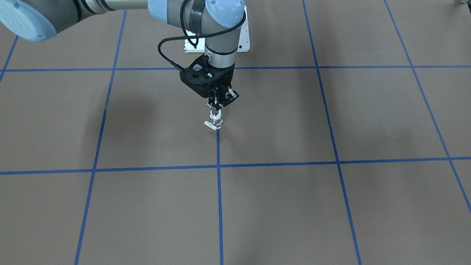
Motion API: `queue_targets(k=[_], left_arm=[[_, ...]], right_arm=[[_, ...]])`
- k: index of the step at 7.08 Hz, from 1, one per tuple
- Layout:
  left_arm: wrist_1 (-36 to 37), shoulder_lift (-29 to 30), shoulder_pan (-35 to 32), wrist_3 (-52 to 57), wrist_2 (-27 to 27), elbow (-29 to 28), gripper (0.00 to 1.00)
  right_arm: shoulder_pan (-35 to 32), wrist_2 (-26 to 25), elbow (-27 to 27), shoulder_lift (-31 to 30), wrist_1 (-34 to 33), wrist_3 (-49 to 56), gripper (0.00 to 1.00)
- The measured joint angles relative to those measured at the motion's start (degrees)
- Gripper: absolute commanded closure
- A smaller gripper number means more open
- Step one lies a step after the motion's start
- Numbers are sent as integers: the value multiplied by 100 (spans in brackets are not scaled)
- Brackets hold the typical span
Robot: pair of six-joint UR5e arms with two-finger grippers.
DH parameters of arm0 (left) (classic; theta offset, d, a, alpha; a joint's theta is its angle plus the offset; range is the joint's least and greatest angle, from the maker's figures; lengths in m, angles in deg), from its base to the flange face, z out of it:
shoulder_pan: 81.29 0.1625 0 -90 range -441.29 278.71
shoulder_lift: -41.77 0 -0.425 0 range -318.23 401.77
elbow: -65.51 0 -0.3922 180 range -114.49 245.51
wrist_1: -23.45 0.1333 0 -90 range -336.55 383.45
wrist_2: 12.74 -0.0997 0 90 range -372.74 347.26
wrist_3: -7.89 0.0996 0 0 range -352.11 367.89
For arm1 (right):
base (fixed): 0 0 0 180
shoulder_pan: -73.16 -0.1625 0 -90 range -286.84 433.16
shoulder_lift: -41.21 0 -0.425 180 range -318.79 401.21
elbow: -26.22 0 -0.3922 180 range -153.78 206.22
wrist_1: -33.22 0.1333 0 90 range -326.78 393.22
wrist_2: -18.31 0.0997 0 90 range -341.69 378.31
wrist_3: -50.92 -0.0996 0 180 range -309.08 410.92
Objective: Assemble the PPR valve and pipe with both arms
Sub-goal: 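Press the silver valve down onto the white fitting with the right gripper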
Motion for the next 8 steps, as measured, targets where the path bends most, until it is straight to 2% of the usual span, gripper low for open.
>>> queue_targets(k=[6,7,8], left_arm=[[-2,0,0,0,-2,2,0],[-6,0,-1,0,-2,3,0],[-6,0,-1,0,-2,4,0]], right_arm=[[44,0,-9,-4,9,-9,100],[46,0,-12,-11,9,-9,77],[47,0,-13,-17,9,-2,58]])
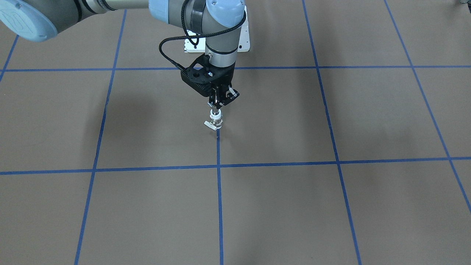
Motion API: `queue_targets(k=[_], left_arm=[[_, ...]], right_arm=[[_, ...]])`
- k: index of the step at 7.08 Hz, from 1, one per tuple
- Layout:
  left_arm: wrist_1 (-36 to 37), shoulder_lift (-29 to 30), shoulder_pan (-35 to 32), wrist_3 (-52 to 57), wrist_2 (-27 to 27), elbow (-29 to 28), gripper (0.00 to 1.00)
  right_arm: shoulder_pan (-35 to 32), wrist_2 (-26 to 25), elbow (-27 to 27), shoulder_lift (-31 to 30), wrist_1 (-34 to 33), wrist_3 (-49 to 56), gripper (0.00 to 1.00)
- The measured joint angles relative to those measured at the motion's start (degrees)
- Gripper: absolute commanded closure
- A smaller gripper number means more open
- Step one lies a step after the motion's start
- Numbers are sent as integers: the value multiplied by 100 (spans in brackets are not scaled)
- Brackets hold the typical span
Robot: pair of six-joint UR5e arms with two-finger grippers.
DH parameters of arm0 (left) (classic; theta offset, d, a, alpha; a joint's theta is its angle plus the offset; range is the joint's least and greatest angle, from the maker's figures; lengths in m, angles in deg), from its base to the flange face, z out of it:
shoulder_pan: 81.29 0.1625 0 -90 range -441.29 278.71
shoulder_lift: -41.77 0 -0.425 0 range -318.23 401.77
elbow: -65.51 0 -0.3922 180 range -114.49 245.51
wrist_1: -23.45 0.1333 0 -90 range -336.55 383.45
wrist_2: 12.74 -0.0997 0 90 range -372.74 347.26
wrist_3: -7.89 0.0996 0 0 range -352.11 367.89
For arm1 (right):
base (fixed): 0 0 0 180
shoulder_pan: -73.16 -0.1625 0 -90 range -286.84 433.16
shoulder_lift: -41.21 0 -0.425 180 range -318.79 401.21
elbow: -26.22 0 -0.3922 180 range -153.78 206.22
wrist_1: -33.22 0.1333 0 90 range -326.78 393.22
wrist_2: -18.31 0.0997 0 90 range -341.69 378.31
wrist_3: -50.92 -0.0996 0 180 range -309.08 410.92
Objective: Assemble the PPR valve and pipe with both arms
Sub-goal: 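Press the silver valve down onto the white fitting with the right gripper, then open the right gripper and raise it away from the assembly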
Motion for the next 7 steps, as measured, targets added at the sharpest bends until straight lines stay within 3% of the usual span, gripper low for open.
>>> queue_targets(k=[1,2,5,7], left_arm=[[3,0,0,0,2,3,0],[5,0,0,0,6,3,0],[6,0,0,0,1,-9,0],[6,0,0,4,0,-24,0]], right_arm=[[0,2,-1,-5,0,33,34],[0,0,-2,-9,0,92,0],[1,-17,-38,-5,0,256,0],[-121,35,-398,-39,-171,664,0]])
